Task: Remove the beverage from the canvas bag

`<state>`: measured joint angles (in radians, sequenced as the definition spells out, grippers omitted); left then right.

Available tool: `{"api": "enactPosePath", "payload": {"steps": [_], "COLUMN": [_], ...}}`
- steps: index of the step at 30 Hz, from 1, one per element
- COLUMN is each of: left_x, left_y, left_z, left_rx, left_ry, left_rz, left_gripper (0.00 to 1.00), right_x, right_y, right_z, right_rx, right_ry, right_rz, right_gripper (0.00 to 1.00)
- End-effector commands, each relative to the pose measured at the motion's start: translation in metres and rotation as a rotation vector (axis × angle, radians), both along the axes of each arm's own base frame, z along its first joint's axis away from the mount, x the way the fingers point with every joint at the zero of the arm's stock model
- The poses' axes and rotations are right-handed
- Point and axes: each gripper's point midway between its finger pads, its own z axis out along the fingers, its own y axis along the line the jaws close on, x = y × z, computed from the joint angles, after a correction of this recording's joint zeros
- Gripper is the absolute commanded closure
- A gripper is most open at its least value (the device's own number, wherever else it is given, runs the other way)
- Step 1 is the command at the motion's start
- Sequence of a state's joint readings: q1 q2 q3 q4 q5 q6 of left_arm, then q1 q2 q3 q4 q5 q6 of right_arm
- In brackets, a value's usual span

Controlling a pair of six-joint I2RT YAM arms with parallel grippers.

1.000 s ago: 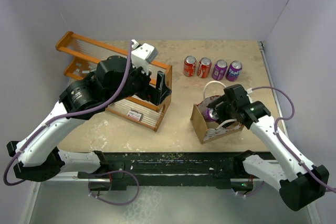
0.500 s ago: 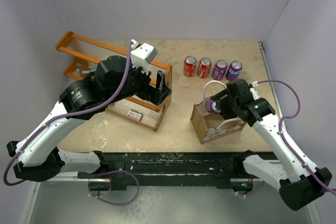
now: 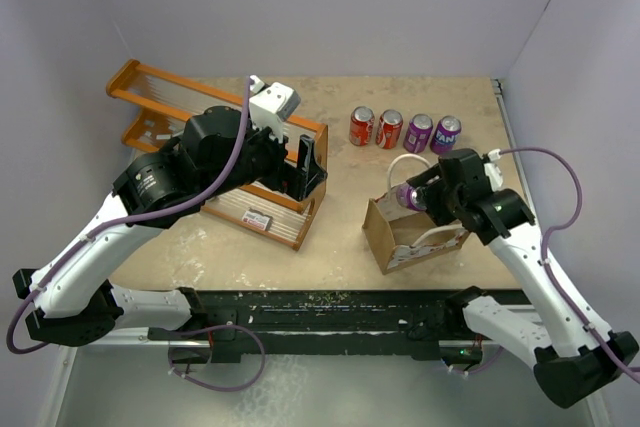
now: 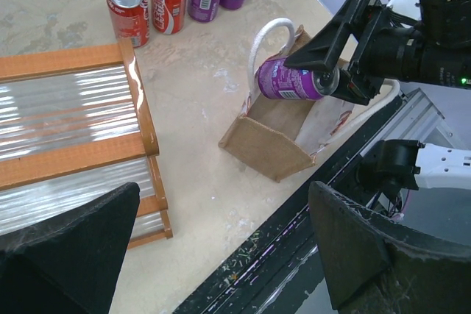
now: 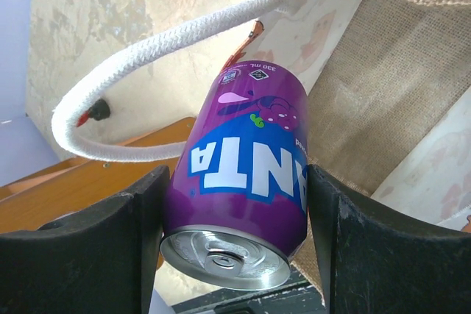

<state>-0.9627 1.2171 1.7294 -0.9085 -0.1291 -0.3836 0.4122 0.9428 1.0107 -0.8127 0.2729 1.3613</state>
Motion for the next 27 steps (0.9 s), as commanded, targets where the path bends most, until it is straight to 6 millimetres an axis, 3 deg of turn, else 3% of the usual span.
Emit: {"api": "enactPosePath", "payload": {"steps": [1, 18, 23, 27], "left_x": [-0.003, 0.003, 0.008, 0.014], "left_y": [-0.003, -0.012, -0.013, -0.013], "left_z": [0.007, 0.006, 0.006, 0.004], "left_rx": [-0.036, -0.029, -0.021, -0.012], "left_ry": [0.002, 0.006, 0.000, -0.002], "left_rz": [-0.010, -0.018, 0.006, 0.033], "left_gripper": [0.01, 0.01, 0.01, 0.01], "right_x": [0.011, 0.007, 0.013, 0.023], "right_y": [-0.008, -0.052, -0.063, -0.071], "right_z": [0.060, 0.150, 0.166, 0.166], "right_rx": [0.034, -0.117, -0.189, -0.268], "right_ry": [-0.198, -0.458, -0.524, -0.522], "right_rz": [-0.045, -0.125, -0.149, -0.178], "right_gripper": [1.00, 1.00, 1.00, 1.00]}}
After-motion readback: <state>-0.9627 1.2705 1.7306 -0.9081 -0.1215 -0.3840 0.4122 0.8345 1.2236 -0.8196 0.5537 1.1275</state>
